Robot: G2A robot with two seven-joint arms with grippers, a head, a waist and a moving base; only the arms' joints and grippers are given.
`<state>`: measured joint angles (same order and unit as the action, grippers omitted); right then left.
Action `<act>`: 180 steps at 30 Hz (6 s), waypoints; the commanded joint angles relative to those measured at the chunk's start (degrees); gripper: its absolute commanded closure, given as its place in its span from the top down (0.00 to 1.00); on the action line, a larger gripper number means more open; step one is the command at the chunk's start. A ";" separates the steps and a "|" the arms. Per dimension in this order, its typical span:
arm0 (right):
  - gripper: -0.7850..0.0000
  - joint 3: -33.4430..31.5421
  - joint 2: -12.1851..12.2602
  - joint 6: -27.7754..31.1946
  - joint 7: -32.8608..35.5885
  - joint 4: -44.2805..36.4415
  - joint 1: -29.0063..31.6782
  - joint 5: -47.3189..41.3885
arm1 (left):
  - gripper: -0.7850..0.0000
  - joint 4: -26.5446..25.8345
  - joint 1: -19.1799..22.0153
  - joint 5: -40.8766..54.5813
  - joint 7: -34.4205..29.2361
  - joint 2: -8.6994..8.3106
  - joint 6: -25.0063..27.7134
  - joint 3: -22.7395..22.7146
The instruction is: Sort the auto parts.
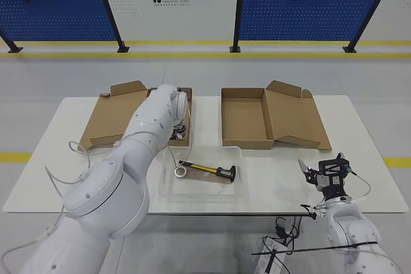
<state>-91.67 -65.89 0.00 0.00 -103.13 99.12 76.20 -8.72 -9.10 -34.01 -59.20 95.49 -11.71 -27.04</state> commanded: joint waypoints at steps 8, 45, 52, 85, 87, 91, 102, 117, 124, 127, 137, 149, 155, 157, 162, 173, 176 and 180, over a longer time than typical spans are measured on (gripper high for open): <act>1.00 0.00 0.00 0.00 0.00 0.00 0.00 0.00 | 0.00 0.04 -0.44 -1.19 -0.03 0.22 -0.21 -0.24; 1.00 0.00 0.00 0.00 0.00 0.00 0.00 0.00 | 0.00 0.77 -1.68 -2.58 2.45 0.20 -2.84 -2.89; 1.00 0.00 0.00 0.00 0.00 0.00 0.00 0.00 | 0.09 0.63 -1.80 -3.09 1.92 0.16 -2.91 -3.24; 1.00 0.00 0.00 0.00 0.00 0.00 0.00 0.00 | 0.35 0.71 -2.18 -4.11 1.09 0.19 -3.35 -3.72; 1.00 0.00 0.00 0.00 0.00 0.00 0.00 0.00 | 0.40 0.71 -2.18 -4.11 1.09 0.19 -3.35 -3.72; 1.00 0.00 0.00 0.00 0.00 0.00 0.00 0.00 | 0.54 0.64 -1.34 -3.59 1.48 0.06 -3.14 -4.24; 1.00 0.00 0.00 0.00 0.00 0.00 0.00 0.00 | 1.00 -0.88 3.26 -0.45 2.36 -0.63 1.00 -6.99; 1.00 0.00 0.00 0.00 0.00 0.00 0.00 0.00 | 1.00 -4.89 7.26 0.54 4.78 -2.02 7.28 -9.58; 1.00 0.00 0.00 0.00 0.00 0.00 0.00 0.00 | 1.00 -7.91 7.22 -1.27 4.74 -3.22 8.73 -10.08; 1.00 0.00 0.00 0.00 0.00 0.00 0.00 0.00 | 1.00 -9.36 6.79 -1.63 4.19 -3.90 9.17 -10.59; 1.00 0.00 0.00 0.00 0.00 0.00 0.00 0.00 | 1.00 -18.67 3.83 -3.26 2.31 -7.18 5.14 -13.60; 1.00 0.00 0.00 0.00 0.00 0.00 0.00 0.00 | 1.00 -44.96 -8.12 -14.11 -3.94 -15.09 -5.71 -22.00; 1.00 0.00 0.00 0.00 0.00 0.00 0.00 0.00 | 1.00 -62.15 -17.14 -21.51 -7.93 -18.83 -9.07 -28.55; 1.00 0.00 0.00 0.00 0.00 0.00 0.00 0.00 | 1.00 -66.46 -19.71 -23.38 -9.21 -19.68 -9.18 -30.39; 1.00 0.00 0.00 0.00 0.00 0.00 0.00 0.00 | 1.00 -71.18 -22.91 -25.73 -11.02 -20.65 -8.76 -32.66; 1.00 0.00 0.00 0.00 0.00 0.00 0.00 0.00 | 1.00 -71.18 -22.91 -25.73 -11.02 -20.65 -8.76 -32.66; 1.00 0.00 0.00 0.00 0.00 0.00 0.00 0.00 | 1.00 -71.18 -22.91 -25.73 -11.02 -20.65 -8.76 -32.66; 1.00 0.00 0.00 0.00 0.00 0.00 0.00 0.00 | 1.00 -71.60 -23.45 -25.69 -10.02 -20.67 -8.01 -32.57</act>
<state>-91.67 -65.89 0.00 0.00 -103.13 99.12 76.20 -79.92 -32.02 -59.73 -70.20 74.84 -20.45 -59.69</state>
